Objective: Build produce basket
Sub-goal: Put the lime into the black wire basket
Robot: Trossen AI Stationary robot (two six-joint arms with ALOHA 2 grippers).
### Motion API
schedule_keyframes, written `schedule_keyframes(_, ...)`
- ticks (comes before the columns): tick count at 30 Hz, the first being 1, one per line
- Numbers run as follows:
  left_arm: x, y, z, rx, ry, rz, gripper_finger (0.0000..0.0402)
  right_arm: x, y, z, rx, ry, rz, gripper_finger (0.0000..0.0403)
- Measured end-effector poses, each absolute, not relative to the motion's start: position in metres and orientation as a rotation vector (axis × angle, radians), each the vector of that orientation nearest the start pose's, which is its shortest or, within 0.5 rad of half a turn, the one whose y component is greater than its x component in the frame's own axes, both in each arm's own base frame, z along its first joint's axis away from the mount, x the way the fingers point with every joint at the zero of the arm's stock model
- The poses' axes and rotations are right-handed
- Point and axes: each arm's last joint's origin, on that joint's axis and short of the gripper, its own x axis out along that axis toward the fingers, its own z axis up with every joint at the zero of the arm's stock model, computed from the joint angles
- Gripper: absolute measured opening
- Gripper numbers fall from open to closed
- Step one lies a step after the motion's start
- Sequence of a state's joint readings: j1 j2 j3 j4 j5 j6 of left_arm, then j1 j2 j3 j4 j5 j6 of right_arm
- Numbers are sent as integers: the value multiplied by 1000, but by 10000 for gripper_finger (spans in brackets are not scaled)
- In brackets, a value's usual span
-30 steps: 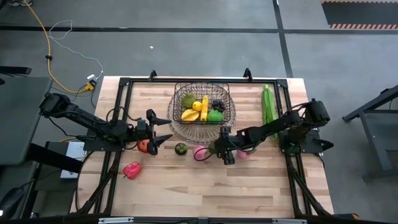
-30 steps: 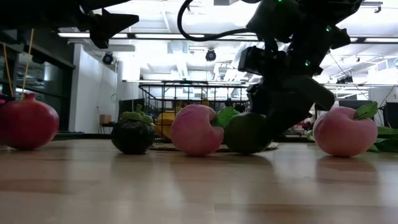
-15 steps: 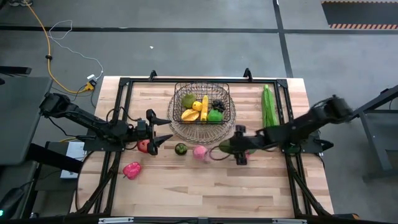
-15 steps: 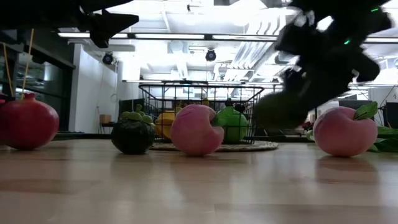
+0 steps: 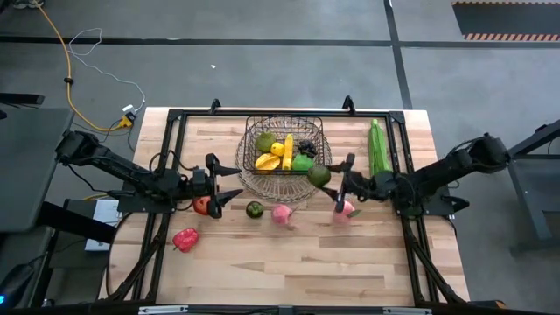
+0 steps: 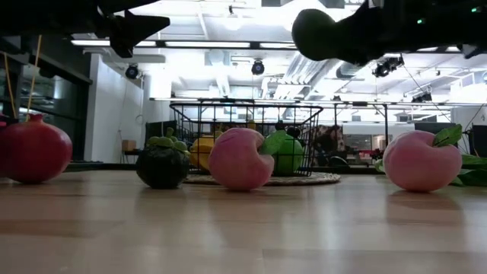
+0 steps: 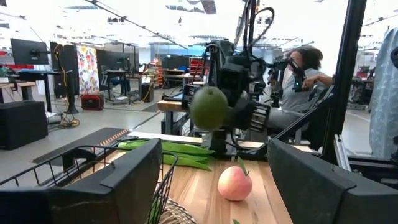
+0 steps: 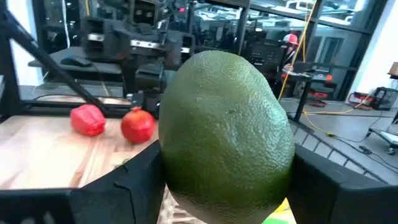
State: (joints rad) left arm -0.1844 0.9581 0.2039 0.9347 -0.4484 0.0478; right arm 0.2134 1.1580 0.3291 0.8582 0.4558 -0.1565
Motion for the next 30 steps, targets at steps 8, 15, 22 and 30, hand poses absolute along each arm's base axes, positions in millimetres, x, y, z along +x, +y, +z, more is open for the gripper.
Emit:
schedule_keyframes(8,179,-21,212,26,-159,270,280,219,17,210,-142,-14,-227,248)
schedule_keyframes(15,179,-21,212,26,-159,272,280,220,18,209,-130,-10,-202,248)
schedule_keyframes(22,179,-21,212,26,-158,274,280,220,18,209,-126,-8,-203,248)
schedule_keyframes(30,179,-20,212,25,-158,276,280,221,12,214,-52,-26,-342,250)
